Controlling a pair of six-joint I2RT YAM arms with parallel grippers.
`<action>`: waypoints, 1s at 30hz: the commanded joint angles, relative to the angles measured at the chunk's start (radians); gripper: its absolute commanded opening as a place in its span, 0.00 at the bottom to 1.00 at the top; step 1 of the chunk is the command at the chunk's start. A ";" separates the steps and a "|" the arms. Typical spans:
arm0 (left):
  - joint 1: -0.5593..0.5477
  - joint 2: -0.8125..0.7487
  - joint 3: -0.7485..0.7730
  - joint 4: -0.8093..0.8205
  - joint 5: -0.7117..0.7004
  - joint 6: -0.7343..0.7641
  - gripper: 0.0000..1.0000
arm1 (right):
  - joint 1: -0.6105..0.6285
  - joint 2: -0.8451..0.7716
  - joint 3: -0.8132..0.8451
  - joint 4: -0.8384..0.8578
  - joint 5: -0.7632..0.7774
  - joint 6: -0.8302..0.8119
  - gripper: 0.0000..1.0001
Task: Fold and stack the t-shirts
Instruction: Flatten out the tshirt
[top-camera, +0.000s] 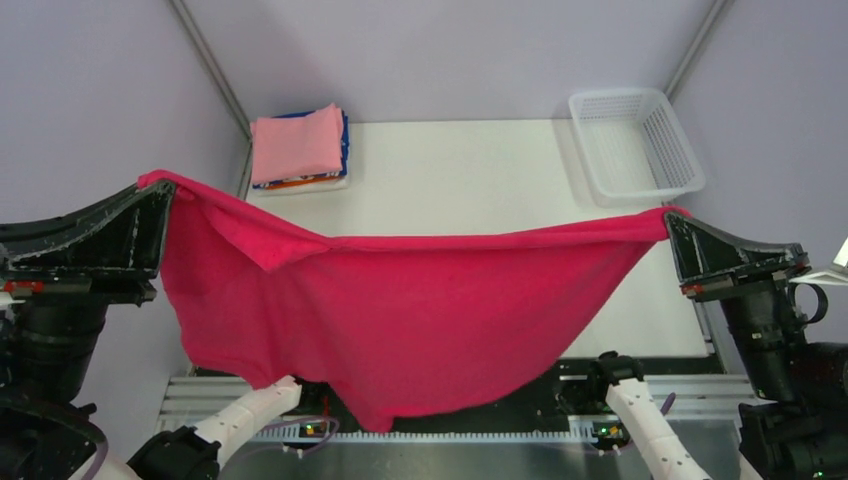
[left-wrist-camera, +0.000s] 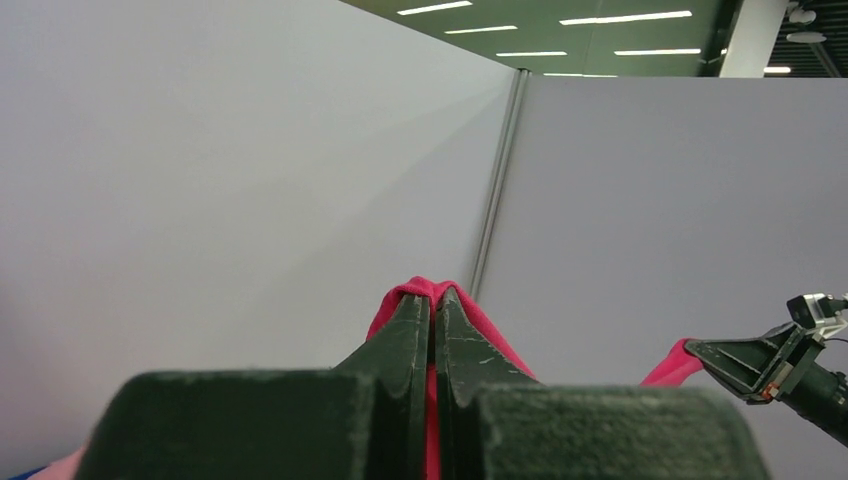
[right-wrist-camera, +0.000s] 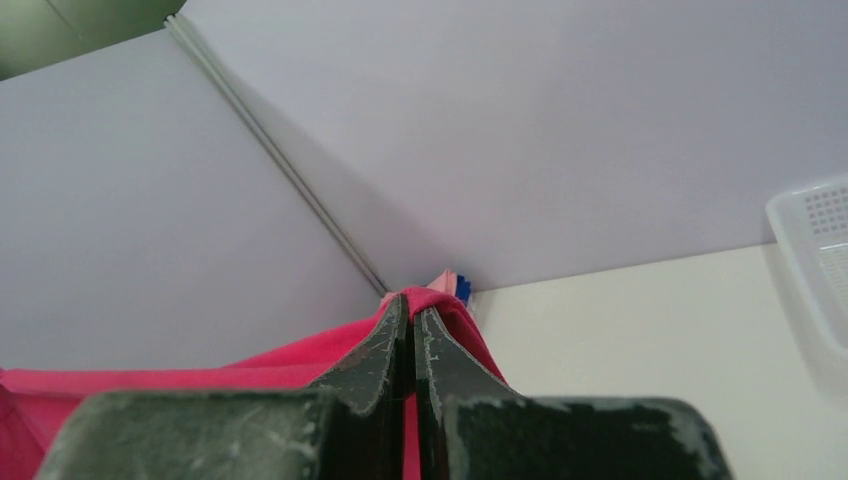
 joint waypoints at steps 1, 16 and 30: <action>0.006 0.078 -0.048 0.056 -0.024 0.030 0.00 | -0.006 0.022 -0.024 0.010 0.041 -0.014 0.00; 0.112 0.484 -0.663 0.373 -0.504 -0.022 0.00 | -0.005 0.381 -0.587 0.399 0.355 0.001 0.00; 0.246 1.457 -0.088 0.236 -0.181 -0.111 0.00 | -0.009 1.316 -0.393 0.678 0.455 -0.025 0.00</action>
